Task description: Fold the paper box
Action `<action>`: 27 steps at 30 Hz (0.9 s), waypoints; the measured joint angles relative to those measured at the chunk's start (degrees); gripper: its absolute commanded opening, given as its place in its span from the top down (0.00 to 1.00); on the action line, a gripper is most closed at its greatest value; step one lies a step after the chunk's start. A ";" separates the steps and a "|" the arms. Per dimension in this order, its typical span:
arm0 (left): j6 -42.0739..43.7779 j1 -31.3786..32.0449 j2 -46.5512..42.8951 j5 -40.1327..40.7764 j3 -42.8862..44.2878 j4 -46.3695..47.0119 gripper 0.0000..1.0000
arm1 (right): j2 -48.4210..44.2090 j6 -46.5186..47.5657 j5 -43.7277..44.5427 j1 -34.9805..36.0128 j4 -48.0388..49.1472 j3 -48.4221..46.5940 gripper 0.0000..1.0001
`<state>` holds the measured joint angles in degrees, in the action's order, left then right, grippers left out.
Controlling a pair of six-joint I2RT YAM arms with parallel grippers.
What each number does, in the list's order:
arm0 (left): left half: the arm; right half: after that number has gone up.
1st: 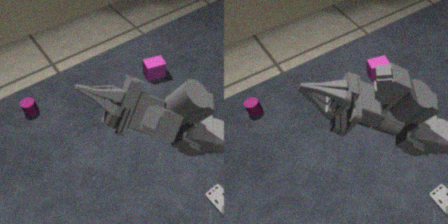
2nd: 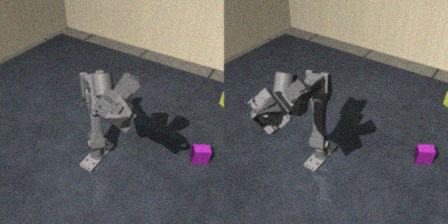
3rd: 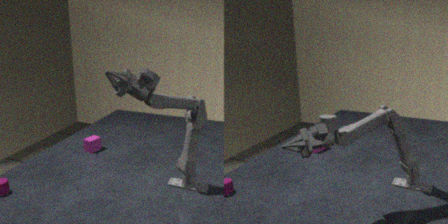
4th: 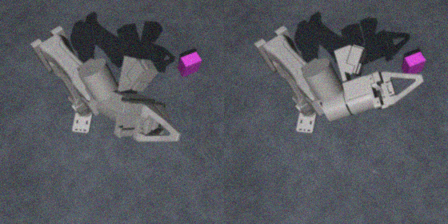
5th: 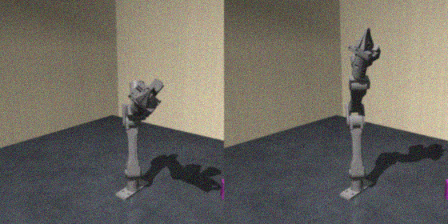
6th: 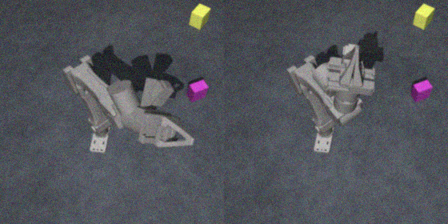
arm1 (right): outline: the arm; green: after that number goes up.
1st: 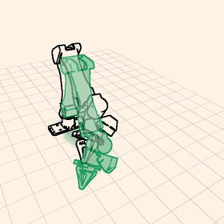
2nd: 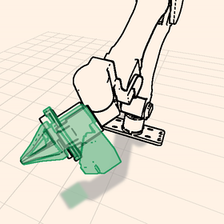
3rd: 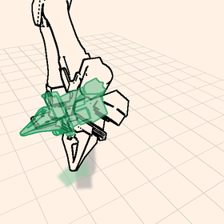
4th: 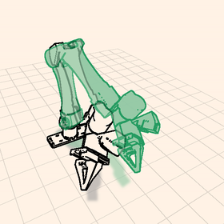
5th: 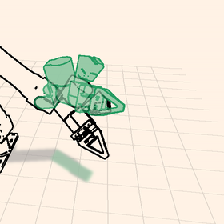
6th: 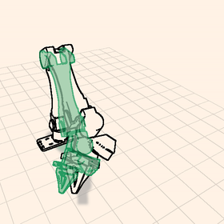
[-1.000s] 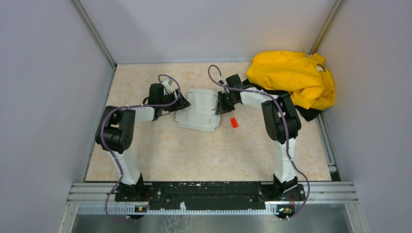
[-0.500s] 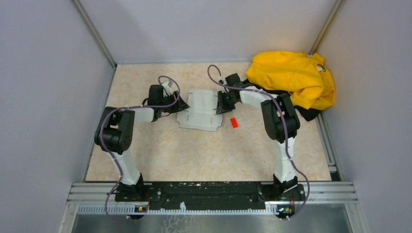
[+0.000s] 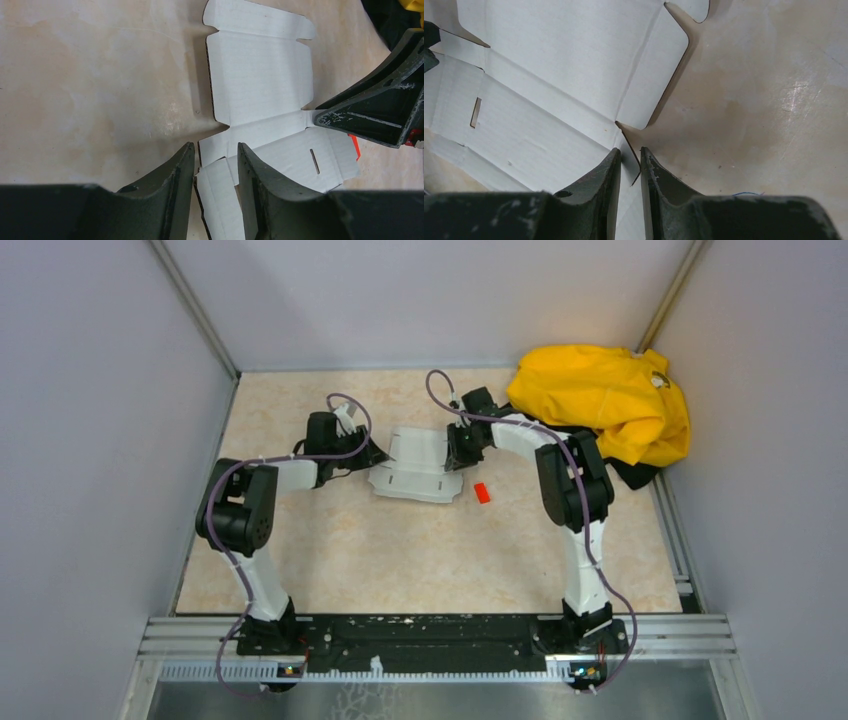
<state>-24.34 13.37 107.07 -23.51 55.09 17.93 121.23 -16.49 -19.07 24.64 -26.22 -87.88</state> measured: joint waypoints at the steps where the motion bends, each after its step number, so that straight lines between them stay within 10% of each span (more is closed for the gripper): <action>1: 0.00 0.00 0.09 -0.09 0.09 0.00 0.58 | 0.09 0.00 0.02 0.00 0.07 0.00 0.81; 27: -0.76 0.42 3.04 -0.72 2.21 -0.28 0.58 | 0.33 1.60 8.09 0.17 -5.20 -3.89 0.86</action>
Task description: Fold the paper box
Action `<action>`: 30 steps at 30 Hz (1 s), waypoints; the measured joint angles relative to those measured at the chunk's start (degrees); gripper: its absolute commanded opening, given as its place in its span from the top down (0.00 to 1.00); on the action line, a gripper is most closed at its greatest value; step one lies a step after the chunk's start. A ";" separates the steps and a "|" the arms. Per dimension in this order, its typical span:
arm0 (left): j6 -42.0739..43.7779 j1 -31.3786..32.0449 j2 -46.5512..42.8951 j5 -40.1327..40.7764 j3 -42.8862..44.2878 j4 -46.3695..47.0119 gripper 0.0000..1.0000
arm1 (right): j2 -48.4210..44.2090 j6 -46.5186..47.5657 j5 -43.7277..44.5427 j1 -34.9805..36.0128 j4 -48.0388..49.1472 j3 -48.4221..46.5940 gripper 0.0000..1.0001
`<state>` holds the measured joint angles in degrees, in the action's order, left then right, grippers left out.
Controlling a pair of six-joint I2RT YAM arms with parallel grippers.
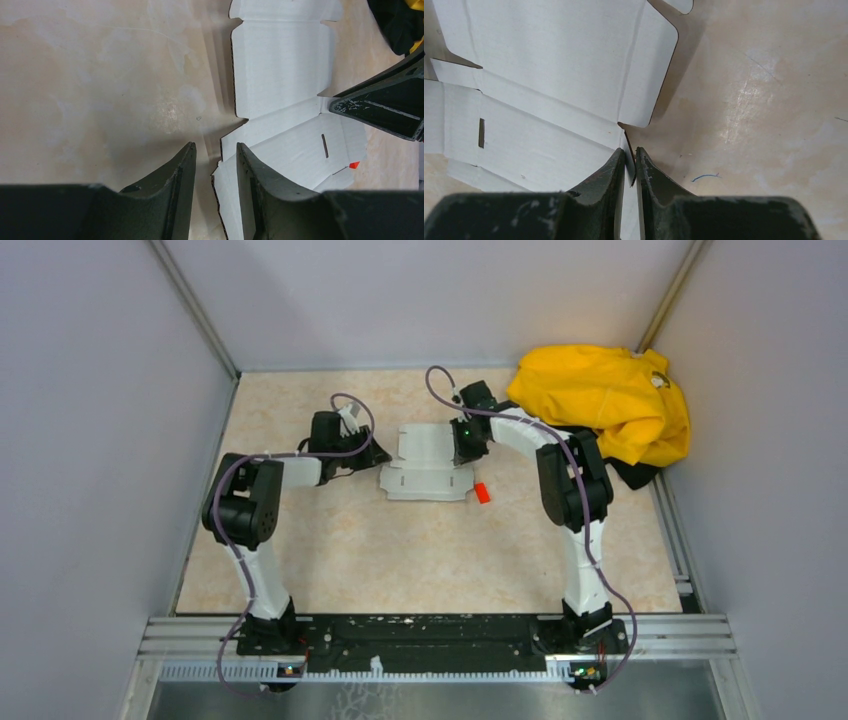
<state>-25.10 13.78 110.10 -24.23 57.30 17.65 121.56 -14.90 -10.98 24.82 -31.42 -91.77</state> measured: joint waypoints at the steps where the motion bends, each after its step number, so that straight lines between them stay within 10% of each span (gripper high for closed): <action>1: -0.20 0.02 0.20 -0.04 0.00 0.07 0.58 | 0.00 0.15 0.68 0.11 -0.31 -0.24 0.86; 9: -2.58 0.11 2.51 -2.32 0.15 2.60 0.77 | 0.00 0.42 1.95 0.55 -0.83 -0.28 0.85; 30: -5.11 1.46 4.66 -5.60 2.34 5.03 0.78 | 0.00 0.90 1.95 0.57 -1.18 -0.28 0.82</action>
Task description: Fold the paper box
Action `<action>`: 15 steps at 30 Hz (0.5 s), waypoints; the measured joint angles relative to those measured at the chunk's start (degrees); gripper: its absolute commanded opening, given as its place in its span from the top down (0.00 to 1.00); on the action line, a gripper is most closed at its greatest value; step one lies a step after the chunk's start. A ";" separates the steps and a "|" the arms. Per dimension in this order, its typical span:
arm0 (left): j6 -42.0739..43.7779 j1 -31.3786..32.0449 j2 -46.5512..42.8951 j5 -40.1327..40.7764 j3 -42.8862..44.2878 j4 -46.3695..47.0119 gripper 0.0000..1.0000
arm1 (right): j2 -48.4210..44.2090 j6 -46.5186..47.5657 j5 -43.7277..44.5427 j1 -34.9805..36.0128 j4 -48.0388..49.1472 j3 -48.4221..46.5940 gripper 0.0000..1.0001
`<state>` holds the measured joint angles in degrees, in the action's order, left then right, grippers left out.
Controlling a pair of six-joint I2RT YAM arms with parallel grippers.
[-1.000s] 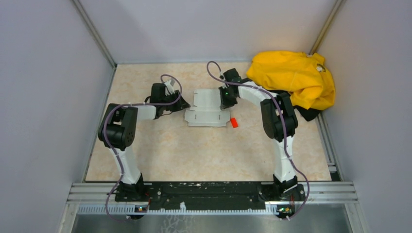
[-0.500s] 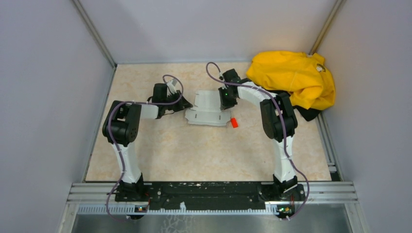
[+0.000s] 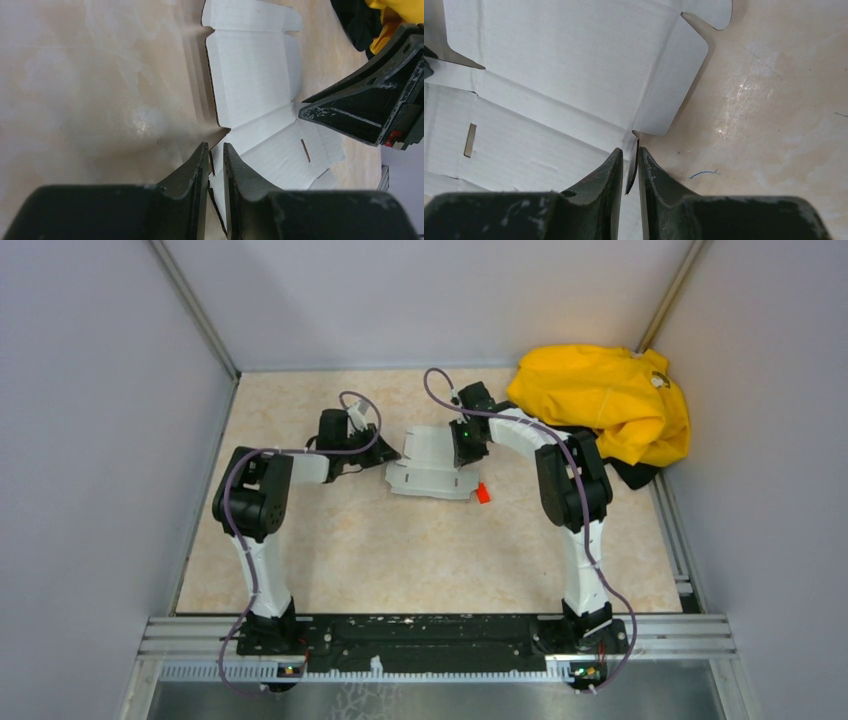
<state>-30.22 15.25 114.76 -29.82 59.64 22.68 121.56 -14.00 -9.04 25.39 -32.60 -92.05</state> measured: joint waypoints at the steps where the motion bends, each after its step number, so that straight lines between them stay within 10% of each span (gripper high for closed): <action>1: 0.26 0.07 0.00 0.11 0.66 -0.68 0.77 | 0.00 0.07 0.04 0.00 -0.02 0.00 0.82; 15: 8.39 1.97 0.00 4.76 9.35 -12.17 0.77 | 0.00 1.25 1.09 0.00 -0.02 0.00 0.82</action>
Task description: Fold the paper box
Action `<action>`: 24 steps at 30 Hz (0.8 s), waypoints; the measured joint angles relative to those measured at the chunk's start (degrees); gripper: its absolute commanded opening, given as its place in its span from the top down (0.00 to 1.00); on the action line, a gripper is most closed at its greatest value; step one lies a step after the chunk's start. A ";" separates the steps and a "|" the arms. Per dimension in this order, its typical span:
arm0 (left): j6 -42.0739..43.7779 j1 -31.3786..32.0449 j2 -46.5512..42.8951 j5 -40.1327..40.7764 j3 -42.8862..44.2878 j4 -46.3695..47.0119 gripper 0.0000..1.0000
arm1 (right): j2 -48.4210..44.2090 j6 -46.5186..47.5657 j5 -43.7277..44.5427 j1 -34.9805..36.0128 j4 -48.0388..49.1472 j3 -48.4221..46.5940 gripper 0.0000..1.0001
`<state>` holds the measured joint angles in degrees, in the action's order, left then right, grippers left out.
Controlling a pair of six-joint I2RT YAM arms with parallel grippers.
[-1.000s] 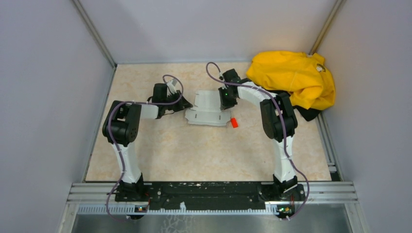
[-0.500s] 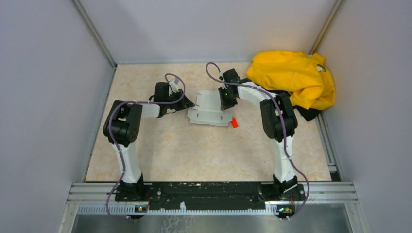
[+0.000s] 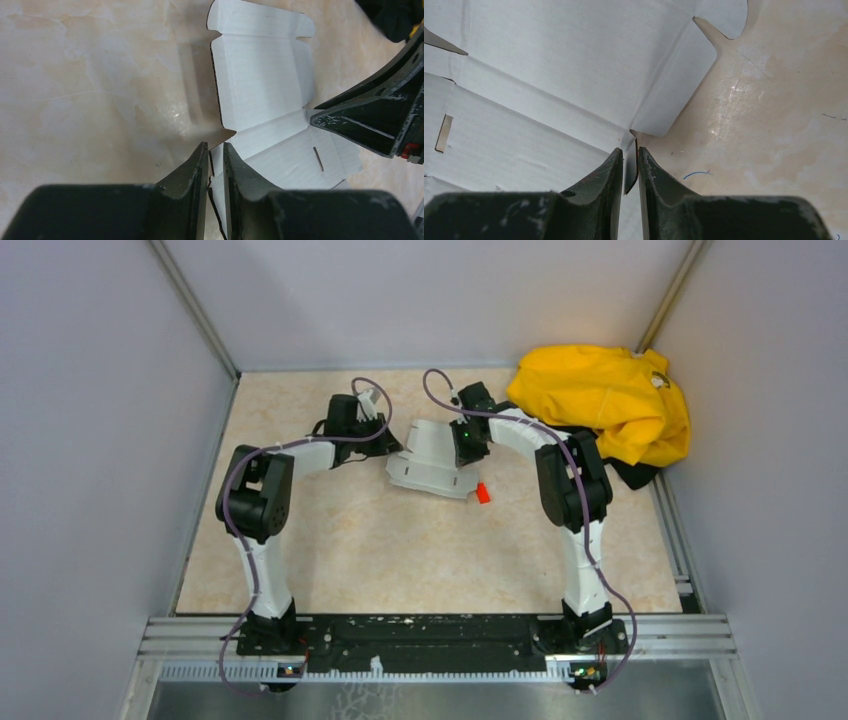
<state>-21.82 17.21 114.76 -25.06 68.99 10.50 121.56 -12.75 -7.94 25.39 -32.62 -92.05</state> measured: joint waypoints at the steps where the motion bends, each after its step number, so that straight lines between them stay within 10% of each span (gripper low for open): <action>1: 0.68 0.31 0.00 0.57 0.44 -0.98 0.78 | 0.00 0.17 0.04 0.00 -0.02 0.00 0.82; 24: 7.39 2.95 2.16 3.98 2.60 -6.75 0.77 | 0.61 3.80 1.44 0.24 -0.02 -0.74 0.74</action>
<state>-14.44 20.16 116.92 -21.08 71.59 3.75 122.17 -8.95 -6.50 25.63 -32.64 -92.79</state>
